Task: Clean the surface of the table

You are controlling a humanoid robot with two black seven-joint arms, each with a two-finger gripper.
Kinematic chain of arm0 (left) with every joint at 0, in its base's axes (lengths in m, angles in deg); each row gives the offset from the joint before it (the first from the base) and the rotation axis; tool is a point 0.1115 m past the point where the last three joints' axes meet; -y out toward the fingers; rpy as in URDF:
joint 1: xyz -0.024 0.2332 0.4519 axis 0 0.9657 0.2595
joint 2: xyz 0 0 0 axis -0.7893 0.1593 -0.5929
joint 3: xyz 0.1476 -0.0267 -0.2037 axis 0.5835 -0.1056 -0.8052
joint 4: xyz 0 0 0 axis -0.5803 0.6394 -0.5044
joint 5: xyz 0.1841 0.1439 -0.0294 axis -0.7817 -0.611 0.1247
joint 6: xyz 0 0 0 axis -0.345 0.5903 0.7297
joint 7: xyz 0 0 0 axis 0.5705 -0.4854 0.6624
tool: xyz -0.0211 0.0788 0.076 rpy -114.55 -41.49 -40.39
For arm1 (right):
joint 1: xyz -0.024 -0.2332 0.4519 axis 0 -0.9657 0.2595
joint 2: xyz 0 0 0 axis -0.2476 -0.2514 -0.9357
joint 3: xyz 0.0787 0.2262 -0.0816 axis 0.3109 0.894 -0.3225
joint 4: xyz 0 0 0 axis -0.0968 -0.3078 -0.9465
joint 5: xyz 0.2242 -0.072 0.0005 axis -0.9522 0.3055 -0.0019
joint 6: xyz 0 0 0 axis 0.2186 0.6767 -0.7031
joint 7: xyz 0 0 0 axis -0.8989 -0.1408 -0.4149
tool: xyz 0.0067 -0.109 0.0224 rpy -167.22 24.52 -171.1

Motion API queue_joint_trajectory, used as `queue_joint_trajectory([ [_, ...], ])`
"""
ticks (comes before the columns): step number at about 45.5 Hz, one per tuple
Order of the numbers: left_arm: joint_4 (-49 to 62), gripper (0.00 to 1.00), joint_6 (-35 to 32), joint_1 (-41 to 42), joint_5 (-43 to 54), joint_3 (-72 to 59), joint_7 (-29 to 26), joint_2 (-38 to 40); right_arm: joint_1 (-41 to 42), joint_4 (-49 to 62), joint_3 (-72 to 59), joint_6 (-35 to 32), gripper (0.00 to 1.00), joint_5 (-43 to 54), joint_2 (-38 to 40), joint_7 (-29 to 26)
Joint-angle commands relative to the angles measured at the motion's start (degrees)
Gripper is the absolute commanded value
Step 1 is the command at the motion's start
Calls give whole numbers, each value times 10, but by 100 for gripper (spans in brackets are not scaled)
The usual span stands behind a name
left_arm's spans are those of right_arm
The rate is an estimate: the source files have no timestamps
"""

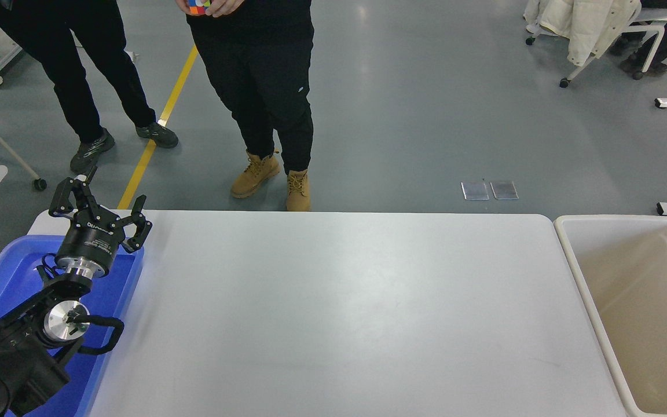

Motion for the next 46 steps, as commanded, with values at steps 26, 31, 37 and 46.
queue_joint_trajectory([
  [26,0,100,0,0,0,0,0,0,-90,-6,-8,2,0,7,-78,3],
  [31,0,100,0,0,-1,0,0,0,-90,-6,-9,2,0,7,-80,3],
  [37,0,100,0,0,0,0,0,0,-90,-6,-21,2,0,7,-81,3],
  [46,0,100,0,0,-1,0,0,0,-90,-6,-22,2,0,7,-80,3],
])
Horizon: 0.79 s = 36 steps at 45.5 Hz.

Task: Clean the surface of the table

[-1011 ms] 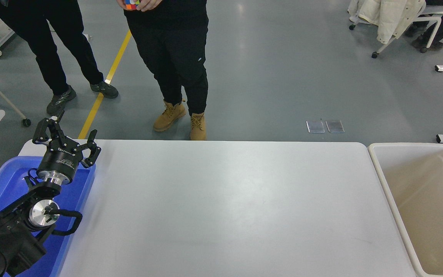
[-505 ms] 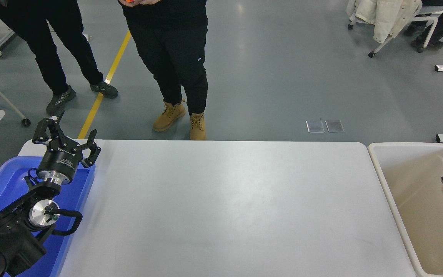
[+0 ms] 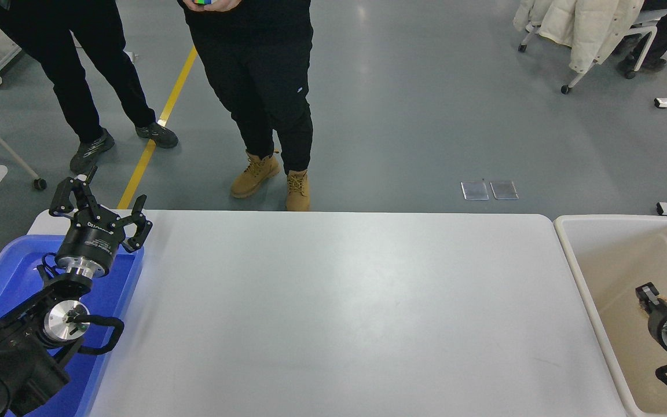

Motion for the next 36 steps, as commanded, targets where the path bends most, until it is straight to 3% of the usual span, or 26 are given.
queue_joint_trajectory([
  [1,0,100,0,0,0,0,0,0,-2,0,-5,0,0,1,-2,0],
  [12,0,100,0,0,1,0,0,0,-2,2,2,4,0,-2,-2,0],
  [14,0,100,0,0,1,0,0,0,-2,2,5,5,18,-4,-2,0],
  [18,0,100,0,0,1,0,0,0,-1,2,7,22,65,-6,-2,0],
  [20,1,100,-1,0,1,0,0,0,-1,1,7,29,80,-6,-2,0],
  [26,0,100,0,0,1,0,0,0,0,-1,8,29,98,-8,-2,0],
  [36,0,100,0,0,1,0,0,0,4,-4,8,23,98,-8,-1,-1],
])
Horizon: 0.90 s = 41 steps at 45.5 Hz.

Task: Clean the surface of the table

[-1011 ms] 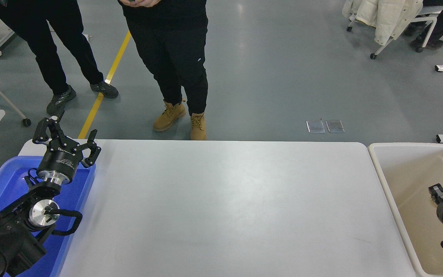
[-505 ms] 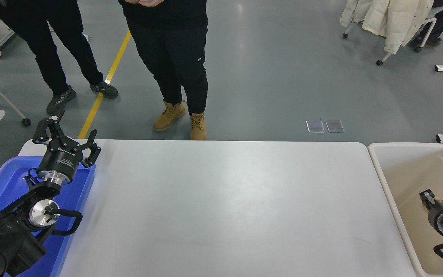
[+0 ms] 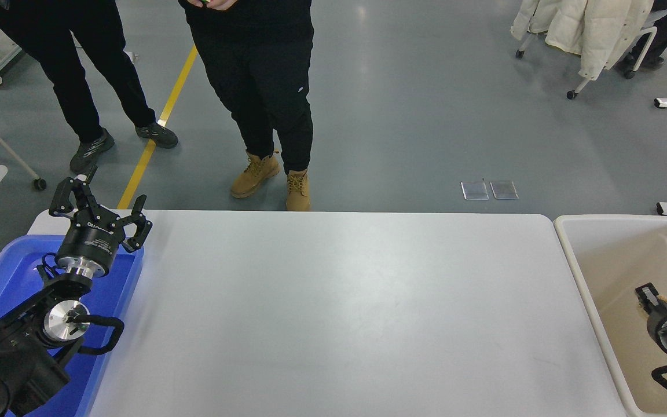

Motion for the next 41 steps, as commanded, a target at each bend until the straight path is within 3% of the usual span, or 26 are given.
queue_joint_trajectory([
  [1,0,100,0,0,0,0,0,0,5,-2,4,1,98,-1,2,-1],
  [12,0,100,0,0,0,0,0,0,24,-5,72,2,99,-2,15,0],
  [21,0,100,0,0,0,0,0,0,71,-20,211,5,99,-4,23,2],
  [41,0,100,-1,0,0,0,0,0,156,-192,384,1,99,-4,105,2],
])
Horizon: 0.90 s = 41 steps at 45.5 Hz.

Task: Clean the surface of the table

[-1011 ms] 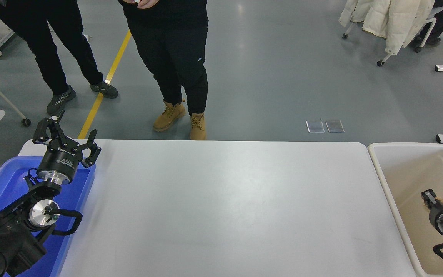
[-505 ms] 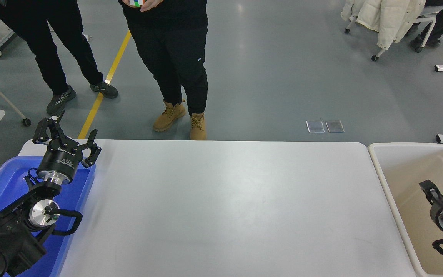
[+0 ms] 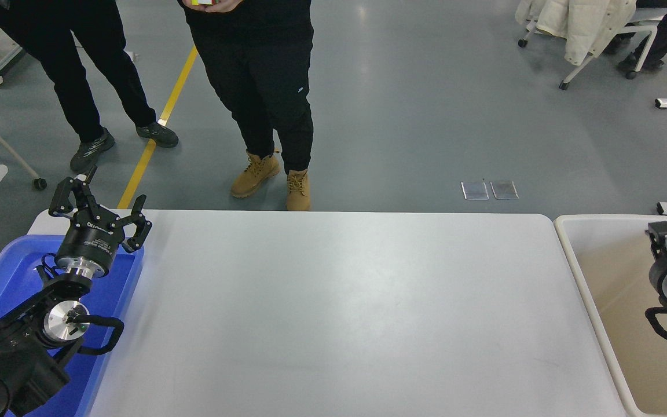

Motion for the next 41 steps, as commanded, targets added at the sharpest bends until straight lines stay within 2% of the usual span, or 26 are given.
queue_joint_trajectory([
  [1,0,100,1,0,0,0,0,0,42,-104,121,-2,99,-1,45,0],
  [10,0,100,0,0,0,0,0,0,42,-256,214,-2,99,0,84,2],
  [15,0,100,0,0,0,0,0,0,35,-299,268,-4,99,0,82,14],
  [25,0,100,0,0,0,0,0,0,16,-341,306,-7,99,0,77,94],
  [35,0,100,0,0,0,0,0,0,-37,-349,325,-7,99,0,42,119],
  [41,0,100,0,0,0,0,0,0,-71,-350,326,-7,99,0,12,157],
])
